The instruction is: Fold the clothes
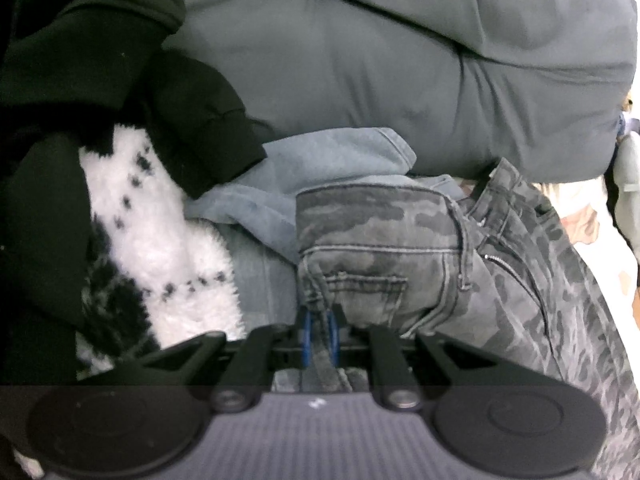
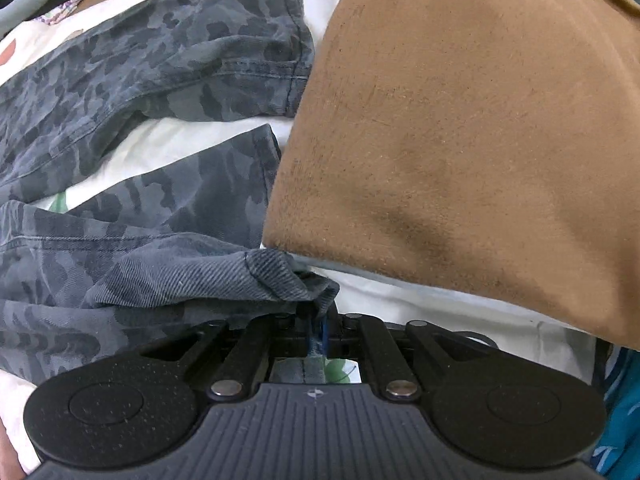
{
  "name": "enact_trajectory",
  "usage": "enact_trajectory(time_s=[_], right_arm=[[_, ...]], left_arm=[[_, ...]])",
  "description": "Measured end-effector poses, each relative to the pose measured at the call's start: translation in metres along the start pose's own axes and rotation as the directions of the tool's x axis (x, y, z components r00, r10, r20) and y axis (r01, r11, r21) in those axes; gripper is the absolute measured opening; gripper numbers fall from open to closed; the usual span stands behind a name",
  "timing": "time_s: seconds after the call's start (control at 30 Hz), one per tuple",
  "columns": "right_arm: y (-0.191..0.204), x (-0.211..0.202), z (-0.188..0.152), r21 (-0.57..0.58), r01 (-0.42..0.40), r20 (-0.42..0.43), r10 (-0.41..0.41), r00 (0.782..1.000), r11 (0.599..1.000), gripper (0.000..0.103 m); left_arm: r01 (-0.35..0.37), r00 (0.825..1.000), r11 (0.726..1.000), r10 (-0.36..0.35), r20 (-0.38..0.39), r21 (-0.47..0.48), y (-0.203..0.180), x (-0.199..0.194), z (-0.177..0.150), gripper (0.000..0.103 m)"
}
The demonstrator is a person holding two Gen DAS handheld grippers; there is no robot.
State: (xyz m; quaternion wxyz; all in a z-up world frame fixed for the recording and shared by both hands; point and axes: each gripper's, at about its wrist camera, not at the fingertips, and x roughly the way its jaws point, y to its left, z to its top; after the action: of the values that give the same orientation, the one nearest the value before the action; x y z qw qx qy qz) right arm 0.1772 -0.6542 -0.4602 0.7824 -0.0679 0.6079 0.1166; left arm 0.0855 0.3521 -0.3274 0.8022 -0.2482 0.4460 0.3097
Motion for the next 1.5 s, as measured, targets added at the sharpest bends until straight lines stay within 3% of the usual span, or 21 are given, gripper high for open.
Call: enact_trajectory(time_s=[0.07, 0.17, 0.4, 0.67, 0.8, 1.23, 1.5], right_arm=[[-0.005, -0.005, -0.001, 0.028, -0.016, 0.007, 0.015, 1.0, 0.999, 0.013], [-0.013, -0.021, -0.007, 0.062, -0.044, 0.045, 0.041, 0.998, 0.997, 0.043], [-0.027, -0.056, -0.026, 0.071, -0.11, 0.123, 0.101, 0.987, 0.991, 0.046], [-0.042, -0.066, -0.055, 0.094, -0.145, 0.133, 0.132, 0.982, 0.985, 0.048], [-0.046, -0.07, -0.071, 0.096, -0.178, 0.118, 0.166, 0.979, 0.979, 0.057], [-0.034, -0.041, -0.118, -0.028, -0.133, 0.019, 0.134, 0.991, 0.991, 0.057], [-0.012, -0.018, -0.099, -0.104, -0.114, 0.07, 0.122, 0.99, 0.988, 0.056]], left_arm=[[-0.001, 1.0, 1.0, 0.001, 0.0, 0.004, 0.0, 0.0, 0.0, 0.01], [-0.002, 1.0, 1.0, 0.002, 0.001, 0.007, -0.001, 0.0, -0.001, 0.01], [-0.007, 1.0, 1.0, 0.007, 0.003, 0.007, -0.002, 0.0, -0.004, 0.011], [-0.009, 1.0, 1.0, 0.009, 0.001, 0.022, -0.003, 0.001, -0.005, 0.011], [-0.014, 1.0, 1.0, 0.014, 0.0, 0.024, -0.003, 0.003, -0.006, 0.012], [-0.023, 1.0, 0.999, 0.023, 0.0, 0.024, -0.004, 0.002, -0.009, 0.012], [-0.034, 0.999, 0.999, 0.034, 0.001, 0.038, -0.007, 0.001, -0.011, 0.012]])
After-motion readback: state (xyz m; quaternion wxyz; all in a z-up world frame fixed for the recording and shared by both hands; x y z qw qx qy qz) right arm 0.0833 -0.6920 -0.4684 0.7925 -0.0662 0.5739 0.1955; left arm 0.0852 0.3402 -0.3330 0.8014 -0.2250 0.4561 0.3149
